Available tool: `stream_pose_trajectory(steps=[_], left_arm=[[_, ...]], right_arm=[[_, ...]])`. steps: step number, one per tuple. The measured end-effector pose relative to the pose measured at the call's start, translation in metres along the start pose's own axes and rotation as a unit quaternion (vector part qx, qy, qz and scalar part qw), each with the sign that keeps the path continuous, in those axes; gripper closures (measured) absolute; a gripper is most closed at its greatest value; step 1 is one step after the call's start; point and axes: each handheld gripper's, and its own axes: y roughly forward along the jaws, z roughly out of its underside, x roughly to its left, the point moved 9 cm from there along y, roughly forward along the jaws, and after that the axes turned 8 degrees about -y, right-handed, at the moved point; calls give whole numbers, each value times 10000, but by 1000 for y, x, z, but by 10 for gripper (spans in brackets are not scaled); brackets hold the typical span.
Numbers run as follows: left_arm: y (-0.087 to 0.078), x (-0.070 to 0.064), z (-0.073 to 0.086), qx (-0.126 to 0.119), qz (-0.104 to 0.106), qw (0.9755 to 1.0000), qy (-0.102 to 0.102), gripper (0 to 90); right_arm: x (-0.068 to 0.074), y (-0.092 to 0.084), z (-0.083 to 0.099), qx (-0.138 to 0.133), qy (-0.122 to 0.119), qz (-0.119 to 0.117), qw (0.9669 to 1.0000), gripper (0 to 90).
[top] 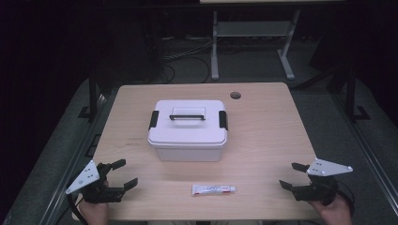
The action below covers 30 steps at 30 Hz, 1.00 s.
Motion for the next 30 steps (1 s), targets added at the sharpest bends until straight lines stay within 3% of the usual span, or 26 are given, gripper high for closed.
stream_pose_trajectory(steps=[11, 21, 30], left_arm=[[-3, 0, 1, -28, 36, 10000, -34, 157], [-6, 0, 0, -83, 50, 9999, -60, 157], [-7, 2, 0, -104, 31, 9999, -73, 157]], right_arm=[[4, 3, -11, 127, -212, -104, 9996, 204], [0, -4, -54, 48, -606, -283, 9977, 206], [-5, 1, -91, 106, -875, -544, 9946, 200]])
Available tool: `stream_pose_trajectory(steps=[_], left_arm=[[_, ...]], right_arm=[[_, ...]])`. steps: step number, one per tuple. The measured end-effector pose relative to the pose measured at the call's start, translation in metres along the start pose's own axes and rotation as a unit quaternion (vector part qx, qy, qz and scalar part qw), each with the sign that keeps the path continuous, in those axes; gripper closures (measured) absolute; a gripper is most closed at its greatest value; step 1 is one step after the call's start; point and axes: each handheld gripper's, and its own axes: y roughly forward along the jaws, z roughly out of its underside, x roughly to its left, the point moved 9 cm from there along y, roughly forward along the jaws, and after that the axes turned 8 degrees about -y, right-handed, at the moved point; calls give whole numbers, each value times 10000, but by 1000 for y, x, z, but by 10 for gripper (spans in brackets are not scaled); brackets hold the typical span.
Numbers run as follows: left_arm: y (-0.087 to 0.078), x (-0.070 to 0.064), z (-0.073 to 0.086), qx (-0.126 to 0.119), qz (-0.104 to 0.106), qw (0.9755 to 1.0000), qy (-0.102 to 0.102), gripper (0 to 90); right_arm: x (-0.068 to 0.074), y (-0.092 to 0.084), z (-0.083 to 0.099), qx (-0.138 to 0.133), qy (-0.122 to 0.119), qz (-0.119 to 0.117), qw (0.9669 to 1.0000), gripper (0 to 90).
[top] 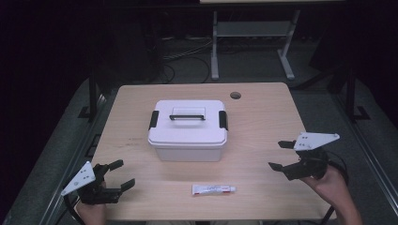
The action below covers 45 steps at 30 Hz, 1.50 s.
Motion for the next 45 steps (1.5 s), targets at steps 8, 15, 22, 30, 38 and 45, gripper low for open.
stream_pose_trajectory(steps=[8, 15, 22, 30, 38, 45], left_arm=[[0, 1, 0, -7, -1, 10000, 14, 157], [1, 0, 0, -19, 5, 10000, 30, 157], [0, 0, -1, -53, 12, 10000, 3, 157], [0, 0, -1, -69, 24, 10000, -18, 157], [2, 0, -1, -40, 30, 10000, 18, 157], [1, 0, -2, -48, 27, 10000, 34, 157]], right_arm=[[-6, 4, -21, 49, -177, -123, 9998, 171], [-9, 10, -45, 77, -402, -300, 9987, 166], [-9, 20, -71, 171, -609, -459, 9969, 165], [-12, 27, -92, 205, -724, -639, 9951, 165], [-14, 38, -109, 263, -802, -765, 9935, 163], [-14, 47, -122, 243, -859, -886, 9921, 163]])
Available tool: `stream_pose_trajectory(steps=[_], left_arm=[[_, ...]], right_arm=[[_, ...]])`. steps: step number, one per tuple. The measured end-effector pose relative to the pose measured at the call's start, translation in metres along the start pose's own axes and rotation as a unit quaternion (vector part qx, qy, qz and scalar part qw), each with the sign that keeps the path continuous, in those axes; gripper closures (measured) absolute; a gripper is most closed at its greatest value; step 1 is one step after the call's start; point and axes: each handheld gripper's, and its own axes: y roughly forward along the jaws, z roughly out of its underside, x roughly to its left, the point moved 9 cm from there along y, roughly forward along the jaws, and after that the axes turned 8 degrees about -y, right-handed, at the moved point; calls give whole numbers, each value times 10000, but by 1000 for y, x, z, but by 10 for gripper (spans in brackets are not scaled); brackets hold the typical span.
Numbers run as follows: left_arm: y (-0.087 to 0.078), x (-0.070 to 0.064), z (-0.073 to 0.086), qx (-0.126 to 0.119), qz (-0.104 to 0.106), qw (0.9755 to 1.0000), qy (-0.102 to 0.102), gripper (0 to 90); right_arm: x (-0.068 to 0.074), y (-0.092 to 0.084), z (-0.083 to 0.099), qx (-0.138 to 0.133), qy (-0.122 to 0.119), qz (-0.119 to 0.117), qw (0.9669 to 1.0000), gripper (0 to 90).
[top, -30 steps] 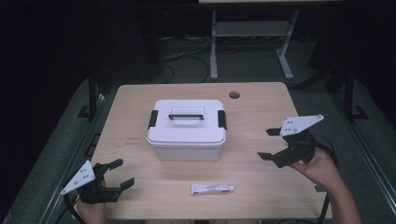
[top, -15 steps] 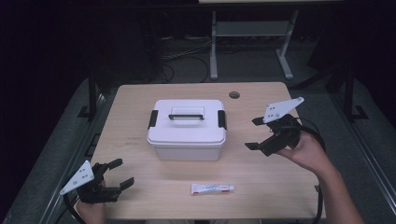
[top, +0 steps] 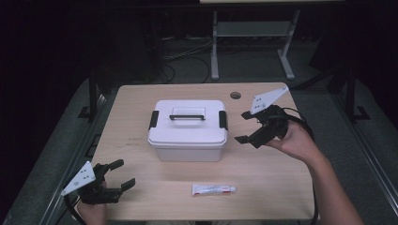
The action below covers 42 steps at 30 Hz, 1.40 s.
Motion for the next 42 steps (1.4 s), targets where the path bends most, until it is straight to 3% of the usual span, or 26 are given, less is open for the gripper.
stream_pose_trajectory(steps=[10, 21, 42], left_arm=[[-1, 0, -1, -50, 1, 10000, -32, 157], [-3, 1, -2, -102, 6, 9999, -55, 157], [-6, 3, -4, -229, 17, 9997, -111, 157]], right_arm=[[-4, 14, -23, -76, -63, -228, 9997, 162], [-12, 26, -43, -77, -173, -305, 9994, 160], [-19, 67, -81, 103, -508, -570, 9970, 177]])
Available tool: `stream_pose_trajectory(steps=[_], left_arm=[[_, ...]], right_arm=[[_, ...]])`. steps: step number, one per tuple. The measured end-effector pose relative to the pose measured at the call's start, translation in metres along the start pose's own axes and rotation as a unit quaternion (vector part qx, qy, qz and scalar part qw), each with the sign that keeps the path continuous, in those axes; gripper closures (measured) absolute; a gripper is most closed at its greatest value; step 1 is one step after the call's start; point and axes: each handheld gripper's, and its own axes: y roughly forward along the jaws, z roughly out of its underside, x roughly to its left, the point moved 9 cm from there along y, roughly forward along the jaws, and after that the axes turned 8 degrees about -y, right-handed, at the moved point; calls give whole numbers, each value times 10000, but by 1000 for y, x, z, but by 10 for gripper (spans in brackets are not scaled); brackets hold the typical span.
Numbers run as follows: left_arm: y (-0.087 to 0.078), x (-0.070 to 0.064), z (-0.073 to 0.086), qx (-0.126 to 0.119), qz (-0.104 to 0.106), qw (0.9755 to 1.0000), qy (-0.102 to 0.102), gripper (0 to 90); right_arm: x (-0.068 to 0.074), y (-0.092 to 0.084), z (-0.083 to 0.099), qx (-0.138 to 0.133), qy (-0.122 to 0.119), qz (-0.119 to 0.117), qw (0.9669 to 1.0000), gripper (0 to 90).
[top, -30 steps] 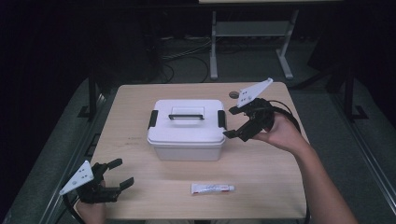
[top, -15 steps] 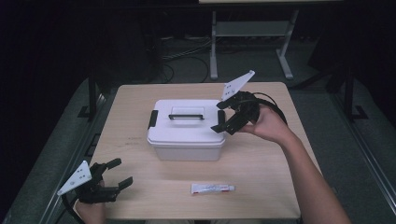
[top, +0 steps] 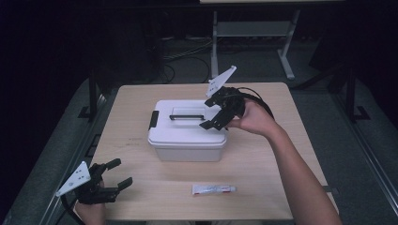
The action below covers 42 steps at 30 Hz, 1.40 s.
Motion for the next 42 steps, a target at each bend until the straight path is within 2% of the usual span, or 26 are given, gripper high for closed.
stream_pose_trajectory(steps=[9, 14, 19, 24, 28, 37, 42], left_arm=[[-1, 1, 0, -25, 1, 10000, -6, 157], [-1, 0, 0, -21, 3, 10000, 3, 157], [-2, 1, -1, -53, 0, 10000, -17, 157], [-2, 2, -1, -77, -5, 10000, -26, 157], [-3, 2, -1, -75, -5, 10000, -34, 157], [-5, 3, -2, -123, -14, 9999, -48, 157], [-5, 4, -2, -139, -13, 9999, -66, 157]], right_arm=[[-1, 20, -14, 139, -201, -106, 9996, 240], [-6, 29, -19, 260, -305, -100, 9991, 335], [-9, 38, -22, 533, -434, -80, 9976, 420], [-11, 43, -23, 630, -472, -105, 9968, 490], [-13, 49, -23, 822, -551, -181, 9949, 561], [-14, 59, -24, 981, -618, -291, 9928, 794], [-12, 59, -25, 1004, -650, -289, 9924, 807]])
